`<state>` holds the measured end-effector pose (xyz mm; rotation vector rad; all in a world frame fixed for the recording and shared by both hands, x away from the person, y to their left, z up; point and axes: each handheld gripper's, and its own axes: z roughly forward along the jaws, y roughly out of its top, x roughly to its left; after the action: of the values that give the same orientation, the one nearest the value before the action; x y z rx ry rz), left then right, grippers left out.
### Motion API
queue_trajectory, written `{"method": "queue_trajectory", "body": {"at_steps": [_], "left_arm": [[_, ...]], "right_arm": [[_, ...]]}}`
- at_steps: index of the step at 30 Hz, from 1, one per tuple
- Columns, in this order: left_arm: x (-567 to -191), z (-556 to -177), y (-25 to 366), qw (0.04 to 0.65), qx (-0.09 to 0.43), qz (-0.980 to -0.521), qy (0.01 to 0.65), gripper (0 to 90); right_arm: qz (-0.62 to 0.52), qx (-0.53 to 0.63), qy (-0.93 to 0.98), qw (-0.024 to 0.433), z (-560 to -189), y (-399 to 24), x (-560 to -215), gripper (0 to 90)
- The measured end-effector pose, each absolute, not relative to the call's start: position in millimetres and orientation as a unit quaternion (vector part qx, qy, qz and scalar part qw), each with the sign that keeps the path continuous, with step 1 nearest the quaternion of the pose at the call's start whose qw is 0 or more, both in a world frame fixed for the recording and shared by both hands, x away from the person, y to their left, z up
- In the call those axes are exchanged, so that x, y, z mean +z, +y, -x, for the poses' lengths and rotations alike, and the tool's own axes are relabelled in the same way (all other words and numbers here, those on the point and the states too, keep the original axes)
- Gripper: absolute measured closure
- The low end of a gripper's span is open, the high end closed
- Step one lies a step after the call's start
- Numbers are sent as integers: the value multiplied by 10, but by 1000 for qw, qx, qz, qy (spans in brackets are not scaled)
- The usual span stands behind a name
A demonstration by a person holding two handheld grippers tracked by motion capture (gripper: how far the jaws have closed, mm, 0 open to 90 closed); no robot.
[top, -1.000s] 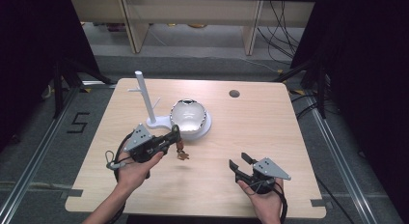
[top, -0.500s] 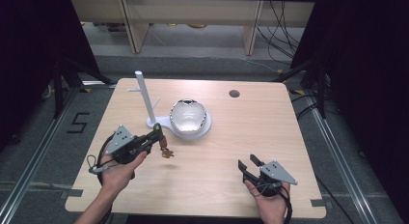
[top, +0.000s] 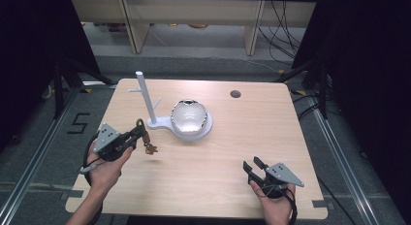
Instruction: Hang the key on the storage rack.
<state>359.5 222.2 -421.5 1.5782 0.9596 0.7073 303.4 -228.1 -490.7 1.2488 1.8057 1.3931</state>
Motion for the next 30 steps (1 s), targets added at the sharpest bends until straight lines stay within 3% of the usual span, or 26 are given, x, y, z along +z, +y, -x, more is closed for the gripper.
{"method": "queue_trajectory", "body": {"at_steps": [8, 30], "left_arm": [[-4226, -3668, 2326, 542, 311, -658, 420, 832], [-4183, -3802, 2494, 528, 344, -639, 441, 831]], "right_arm": [[-475, 523, 665, 244, -3017, -2263, -4887, 558], [-463, 515, 677, 251, -3004, -2283, -4894, 588]]}}
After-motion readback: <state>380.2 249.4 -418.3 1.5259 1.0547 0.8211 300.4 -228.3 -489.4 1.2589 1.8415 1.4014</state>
